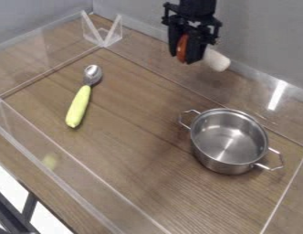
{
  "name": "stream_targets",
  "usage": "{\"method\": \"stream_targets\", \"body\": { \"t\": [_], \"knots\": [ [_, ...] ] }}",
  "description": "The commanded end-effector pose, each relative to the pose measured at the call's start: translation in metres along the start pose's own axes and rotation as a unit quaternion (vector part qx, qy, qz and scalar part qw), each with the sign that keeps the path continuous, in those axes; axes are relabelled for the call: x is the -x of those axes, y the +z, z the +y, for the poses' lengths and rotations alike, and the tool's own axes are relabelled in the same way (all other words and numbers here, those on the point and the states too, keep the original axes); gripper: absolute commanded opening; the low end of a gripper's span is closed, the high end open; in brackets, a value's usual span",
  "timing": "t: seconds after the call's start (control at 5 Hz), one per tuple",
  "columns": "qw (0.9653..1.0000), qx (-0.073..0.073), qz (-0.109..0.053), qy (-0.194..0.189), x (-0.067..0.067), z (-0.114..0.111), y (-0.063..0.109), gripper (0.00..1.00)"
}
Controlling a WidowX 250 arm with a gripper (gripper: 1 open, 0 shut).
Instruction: Move mushroom to the right side of the table
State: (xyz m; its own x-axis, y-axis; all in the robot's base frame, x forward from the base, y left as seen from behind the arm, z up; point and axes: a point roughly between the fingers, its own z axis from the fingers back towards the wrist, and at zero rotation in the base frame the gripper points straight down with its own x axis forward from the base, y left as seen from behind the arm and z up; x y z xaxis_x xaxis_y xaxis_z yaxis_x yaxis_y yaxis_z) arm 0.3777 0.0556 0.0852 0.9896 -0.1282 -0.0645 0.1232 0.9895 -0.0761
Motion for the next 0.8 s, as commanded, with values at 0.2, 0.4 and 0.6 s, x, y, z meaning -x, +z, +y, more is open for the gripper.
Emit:
{"method": "stream_targets", "body": {
  "t": [0.2, 0.4, 0.6],
  "knots": [
    [0.9990, -0.009, -0.026, -0.035, 0.007, 0.009, 0.019, 0.00],
    [0.9991, -0.010, -0.024, -0.033, 0.014, 0.006, 0.016, 0.00],
    [0.9989, -0.009, -0.027, -0.036, 0.022, -0.004, 0.019, 0.00]
  ]
}}
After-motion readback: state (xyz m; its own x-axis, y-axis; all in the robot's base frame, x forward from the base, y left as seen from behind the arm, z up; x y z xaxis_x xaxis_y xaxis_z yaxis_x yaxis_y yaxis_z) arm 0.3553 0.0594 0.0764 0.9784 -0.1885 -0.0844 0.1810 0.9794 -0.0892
